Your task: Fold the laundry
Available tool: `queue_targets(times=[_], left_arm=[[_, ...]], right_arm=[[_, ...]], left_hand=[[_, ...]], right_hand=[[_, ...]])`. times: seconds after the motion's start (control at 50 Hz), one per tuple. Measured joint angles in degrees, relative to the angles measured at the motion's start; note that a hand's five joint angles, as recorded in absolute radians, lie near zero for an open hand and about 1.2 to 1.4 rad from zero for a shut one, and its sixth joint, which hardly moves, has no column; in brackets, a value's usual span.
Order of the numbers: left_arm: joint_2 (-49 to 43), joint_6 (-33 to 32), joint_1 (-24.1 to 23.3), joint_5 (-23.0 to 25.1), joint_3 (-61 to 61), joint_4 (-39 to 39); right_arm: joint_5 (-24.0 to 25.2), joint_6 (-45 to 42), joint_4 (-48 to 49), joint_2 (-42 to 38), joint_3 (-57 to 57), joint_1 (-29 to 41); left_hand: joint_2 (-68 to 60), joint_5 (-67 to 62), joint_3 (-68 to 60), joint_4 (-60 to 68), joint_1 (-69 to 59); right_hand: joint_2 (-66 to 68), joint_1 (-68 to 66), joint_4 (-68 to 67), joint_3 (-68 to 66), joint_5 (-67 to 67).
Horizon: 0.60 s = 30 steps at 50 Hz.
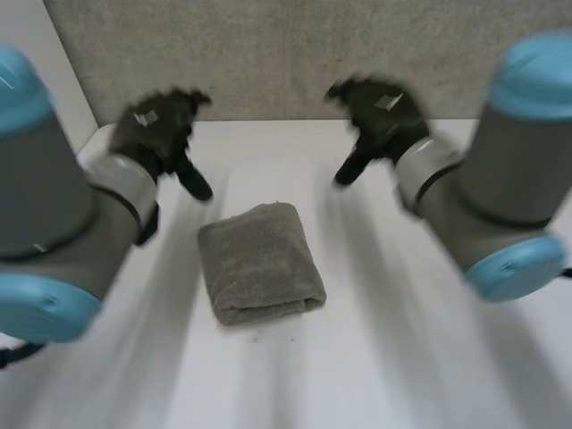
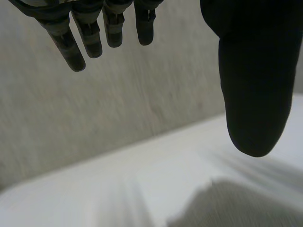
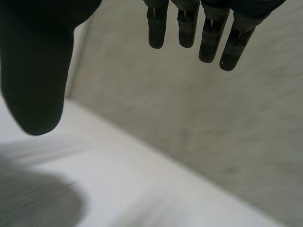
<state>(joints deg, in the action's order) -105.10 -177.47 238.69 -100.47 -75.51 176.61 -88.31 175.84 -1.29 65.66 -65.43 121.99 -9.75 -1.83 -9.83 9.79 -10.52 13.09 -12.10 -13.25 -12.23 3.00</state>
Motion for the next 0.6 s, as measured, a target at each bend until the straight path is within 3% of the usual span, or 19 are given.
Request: queue_targets(times=[0.14,0.28,0.46,0.54,0.6], left_arm=[[4.43,0.46,4.29,0.05,10.86,-15.77],[6.94,0.63,7.73,0.45,13.47,-24.68],[7.75,0.71,7.88,2.86,12.27,-24.95],[7.69,0.73,7.71,3.86,11.85,-24.55],[7.65,0.73,7.67,4.23,11.65,-24.35]], right_arm=[[-8.12,-0.29,-7.46,9.24,2.04,-7.72],[-8.69,-0.83,-13.41,10.88,2.79,-10.95],[-7.12,-3.02,-15.34,11.02,2.77,-10.72],[-4.03,-3.33,-15.10,10.71,1.98,-10.39],[2.25,-3.37,-15.11,9.37,0.94,-9.85]], left_hand=[[0.13,-0.01,0.08,-0.11,0.00],[0.14,0.00,0.08,-0.11,0.00],[0.15,0.00,0.08,-0.11,0.00],[0.16,0.00,0.08,-0.12,0.00],[0.22,0.00,0.31,-0.12,0.00]], right_hand=[[0.00,0.00,0.00,0.00,0.00],[0.00,0.00,0.00,0.00,0.00],[0.00,0.00,0.00,0.00,0.00],[0.00,0.00,0.00,0.00,0.00],[0.00,0.00,0.00,0.00,0.00]])
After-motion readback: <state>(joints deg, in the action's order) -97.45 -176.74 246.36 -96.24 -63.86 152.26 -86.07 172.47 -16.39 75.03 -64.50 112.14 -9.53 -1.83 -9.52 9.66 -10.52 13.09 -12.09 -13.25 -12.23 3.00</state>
